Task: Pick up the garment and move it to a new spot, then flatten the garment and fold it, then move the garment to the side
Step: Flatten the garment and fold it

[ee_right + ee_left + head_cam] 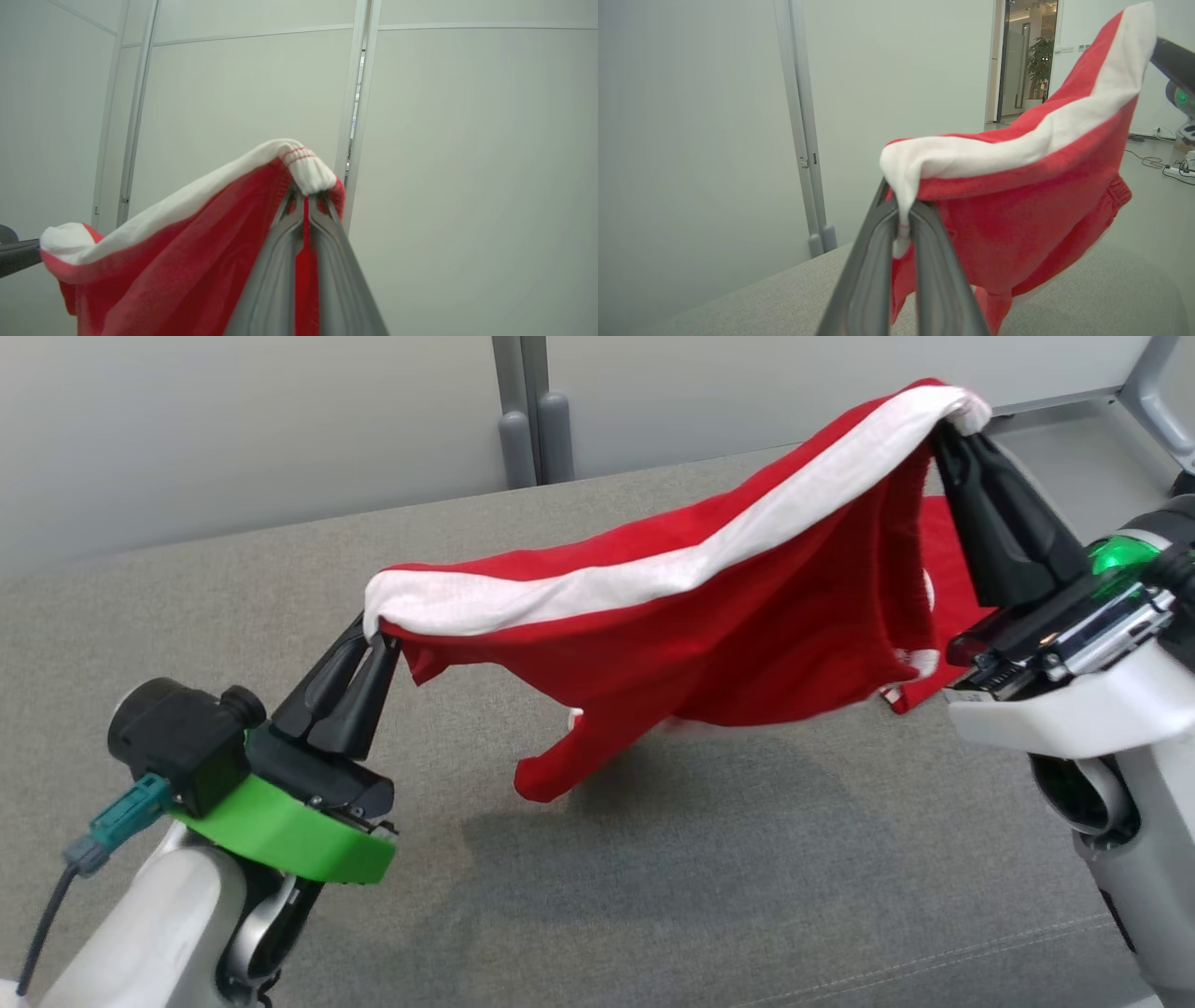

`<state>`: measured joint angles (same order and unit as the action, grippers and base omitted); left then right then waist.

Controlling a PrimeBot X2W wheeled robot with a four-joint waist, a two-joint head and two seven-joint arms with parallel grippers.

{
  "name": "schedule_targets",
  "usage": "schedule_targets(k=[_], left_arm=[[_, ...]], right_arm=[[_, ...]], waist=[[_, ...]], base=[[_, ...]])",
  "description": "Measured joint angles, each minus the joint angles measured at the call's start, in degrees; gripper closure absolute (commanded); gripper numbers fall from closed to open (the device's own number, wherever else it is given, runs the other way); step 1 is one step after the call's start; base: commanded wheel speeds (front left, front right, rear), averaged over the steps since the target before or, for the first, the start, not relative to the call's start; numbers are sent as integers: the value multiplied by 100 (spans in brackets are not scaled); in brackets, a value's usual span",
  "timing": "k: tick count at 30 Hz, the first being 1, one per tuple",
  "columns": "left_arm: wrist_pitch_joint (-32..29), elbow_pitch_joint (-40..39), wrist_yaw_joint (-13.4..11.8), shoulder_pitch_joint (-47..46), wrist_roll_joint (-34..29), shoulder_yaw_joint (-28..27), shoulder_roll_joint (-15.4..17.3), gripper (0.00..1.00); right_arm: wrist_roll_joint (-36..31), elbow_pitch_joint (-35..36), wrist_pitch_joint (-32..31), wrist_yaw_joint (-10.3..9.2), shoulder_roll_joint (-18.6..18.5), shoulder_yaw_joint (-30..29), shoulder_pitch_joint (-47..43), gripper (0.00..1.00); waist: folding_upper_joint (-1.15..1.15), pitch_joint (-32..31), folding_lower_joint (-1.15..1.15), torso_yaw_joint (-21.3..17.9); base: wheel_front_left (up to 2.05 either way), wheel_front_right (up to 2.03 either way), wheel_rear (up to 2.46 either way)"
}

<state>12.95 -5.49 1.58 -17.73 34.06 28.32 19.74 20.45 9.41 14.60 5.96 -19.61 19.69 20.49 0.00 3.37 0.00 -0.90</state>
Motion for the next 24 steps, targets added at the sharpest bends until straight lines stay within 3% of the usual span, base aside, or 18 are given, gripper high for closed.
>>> schedule_targets(k=[4,7,11,14,16,19,24], left_arm=[[-260,-823,0,37,-168,-53,505,100],[-578,-1359,21,35,-230,-45,702,100],[-1252,-1391,74,47,51,124,818,100],[-1649,-1099,78,41,359,156,809,100],[-1836,-730,78,-115,476,82,795,100],[-1997,-44,11,-978,361,-274,792,100],[-1794,-66,-133,-2869,-129,-781,676,100]], right_arm=[[77,749,7,2,-252,-235,-185,100],[385,1070,8,25,-434,-257,-461,100],[961,993,-328,60,-424,103,-833,100],[1383,514,-658,110,-385,401,-772,100],[1540,-16,-889,110,-342,536,-407,100],[1319,-717,-1079,109,-235,460,872,100],[1112,-738,-899,109,125,-141,2823,100]], waist=[[0,-204,0,-127],[0,-308,0,-210],[0,-313,0,-253],[0,-220,0,-243],[0,-139,0,-232],[0,-51,0,-207],[0,-32,0,-86]], base=[[0,0,0],[0,0,0],[0,0,0],[0,0,0],[0,0,0],[0,0,0],[0,0,0]])
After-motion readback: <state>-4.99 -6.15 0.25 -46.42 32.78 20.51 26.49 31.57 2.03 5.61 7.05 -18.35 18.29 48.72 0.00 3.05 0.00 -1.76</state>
